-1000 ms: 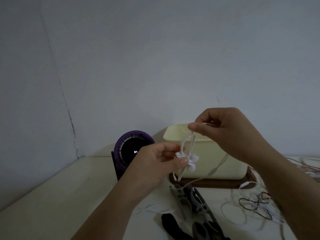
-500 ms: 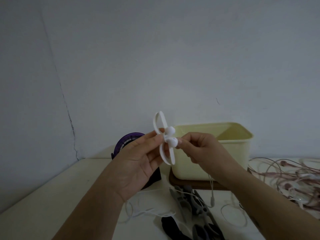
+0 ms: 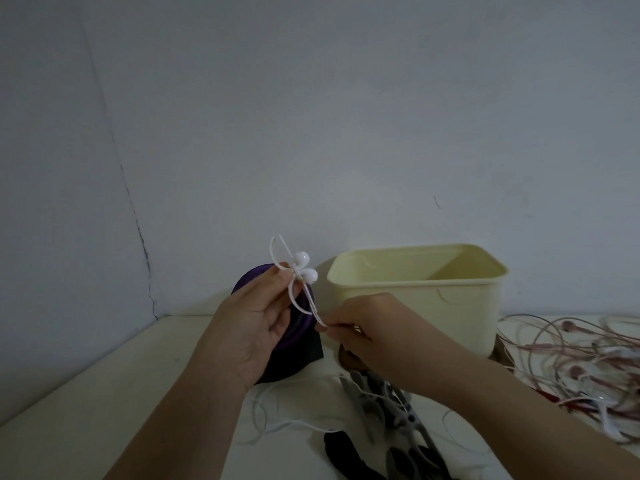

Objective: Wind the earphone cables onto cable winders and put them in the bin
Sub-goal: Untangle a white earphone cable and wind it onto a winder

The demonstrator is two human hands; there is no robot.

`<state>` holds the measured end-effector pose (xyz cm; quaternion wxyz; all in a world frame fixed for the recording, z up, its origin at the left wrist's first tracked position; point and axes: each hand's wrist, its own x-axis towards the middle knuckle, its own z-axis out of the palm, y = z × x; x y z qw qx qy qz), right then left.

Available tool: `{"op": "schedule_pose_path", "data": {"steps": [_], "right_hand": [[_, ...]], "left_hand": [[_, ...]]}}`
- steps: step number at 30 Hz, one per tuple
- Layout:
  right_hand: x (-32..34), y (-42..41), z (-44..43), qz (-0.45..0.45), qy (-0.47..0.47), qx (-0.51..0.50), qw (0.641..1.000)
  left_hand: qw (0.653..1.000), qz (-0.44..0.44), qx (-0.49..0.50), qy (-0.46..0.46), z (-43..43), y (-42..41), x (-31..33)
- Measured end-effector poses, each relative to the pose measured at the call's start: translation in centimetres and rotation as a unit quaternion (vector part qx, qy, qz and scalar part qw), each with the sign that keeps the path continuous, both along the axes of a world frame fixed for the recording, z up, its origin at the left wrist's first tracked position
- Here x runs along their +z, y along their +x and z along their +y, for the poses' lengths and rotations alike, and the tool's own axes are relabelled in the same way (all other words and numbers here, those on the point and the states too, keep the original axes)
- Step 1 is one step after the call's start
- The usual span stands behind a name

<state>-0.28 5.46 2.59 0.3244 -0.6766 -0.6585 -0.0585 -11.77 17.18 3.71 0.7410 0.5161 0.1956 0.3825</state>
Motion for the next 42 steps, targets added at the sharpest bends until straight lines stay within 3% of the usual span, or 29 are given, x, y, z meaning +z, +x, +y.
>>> {"op": "schedule_pose_path", "data": {"steps": [4,7,15,19,26,30,35,42], "right_hand": [[0.9,-0.4,-0.5,-0.059,-0.009,-0.011,0.998],[2.2,-0.7,-1.3,-0.080,-0.003,-0.024,0.996],[4.6,1.5,-3.8,0.071,0.058,-0.083,0.992],[4.6,2.6,-4.0,0.121,0.099,-0.068,0.985],[3.6,3.2,-3.5,0.279,0.125,-0.003,0.952],[1.7,1.8,-1.3,0.321,0.101,0.029,0.941],[0.6,0.9,-0.3,0.223,0.098,-0.015,0.970],[1.2,0.1,-0.8,0.053,-0.003,-0.020,0.998]], "left_hand": [[0.996,0.057,0.026,0.063,0.4,0.3,-0.7],[0.970,0.121,0.055,0.203,0.4,0.5,-1.1],[0.909,0.157,0.004,0.385,-1.7,0.9,-1.1],[0.892,0.154,-0.020,0.424,-2.0,0.7,-0.8],[0.919,0.031,-0.167,0.356,-3.2,-0.2,0.8],[0.956,-0.039,-0.135,0.259,-3.2,0.1,1.0],[0.982,-0.118,-0.099,0.114,-2.4,0.1,1.2],[0.995,-0.046,-0.033,0.087,-0.5,-0.1,0.2]]}}
